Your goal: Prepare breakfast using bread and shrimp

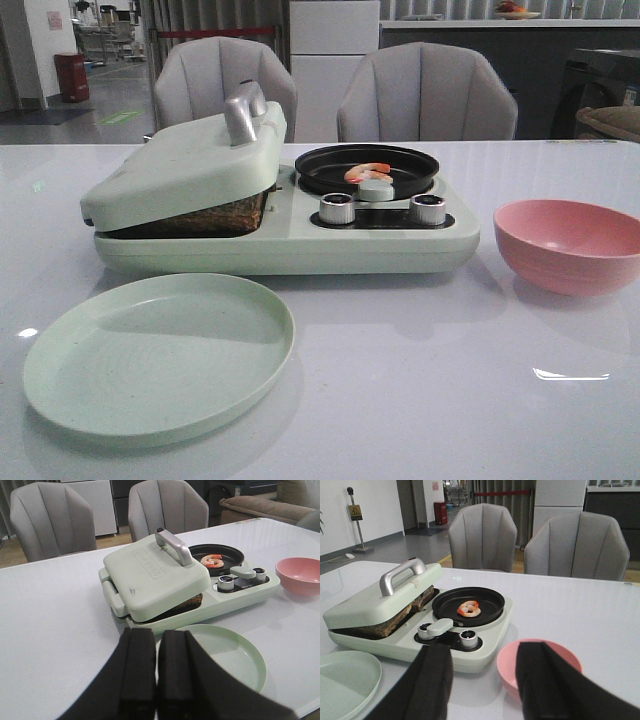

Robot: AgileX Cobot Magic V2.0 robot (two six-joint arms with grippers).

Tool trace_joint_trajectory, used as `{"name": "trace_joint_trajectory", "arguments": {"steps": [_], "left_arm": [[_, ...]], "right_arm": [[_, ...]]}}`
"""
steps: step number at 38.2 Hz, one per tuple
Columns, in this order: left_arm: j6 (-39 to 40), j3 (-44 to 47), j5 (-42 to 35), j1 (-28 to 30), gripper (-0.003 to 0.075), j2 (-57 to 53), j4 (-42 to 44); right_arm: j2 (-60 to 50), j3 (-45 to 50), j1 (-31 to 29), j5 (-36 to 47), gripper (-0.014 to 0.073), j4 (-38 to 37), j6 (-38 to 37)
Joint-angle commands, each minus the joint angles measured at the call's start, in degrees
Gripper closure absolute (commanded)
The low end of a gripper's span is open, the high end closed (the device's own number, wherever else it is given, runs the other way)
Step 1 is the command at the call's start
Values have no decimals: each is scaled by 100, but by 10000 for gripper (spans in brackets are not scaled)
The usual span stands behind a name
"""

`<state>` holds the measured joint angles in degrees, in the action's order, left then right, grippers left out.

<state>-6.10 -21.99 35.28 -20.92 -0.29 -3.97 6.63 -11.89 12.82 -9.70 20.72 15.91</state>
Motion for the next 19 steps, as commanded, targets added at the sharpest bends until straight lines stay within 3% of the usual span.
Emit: {"name": "trace_joint_trajectory", "arguments": {"steps": [1,4,10,19], "left_arm": [[76,-141,-451,-51,608,25,-54],[76,-141,-451,-51,608,25,-54],[76,-141,-451,-51,608,25,-54],[76,-141,-451,-51,608,25,-54]], "right_arm": [[-174,20,12,698,179,64,67],[-154,37,12,688,214,64,67],[-142,37,12,620,456,58,67],[-142,37,12,561,442,58,67]]}}
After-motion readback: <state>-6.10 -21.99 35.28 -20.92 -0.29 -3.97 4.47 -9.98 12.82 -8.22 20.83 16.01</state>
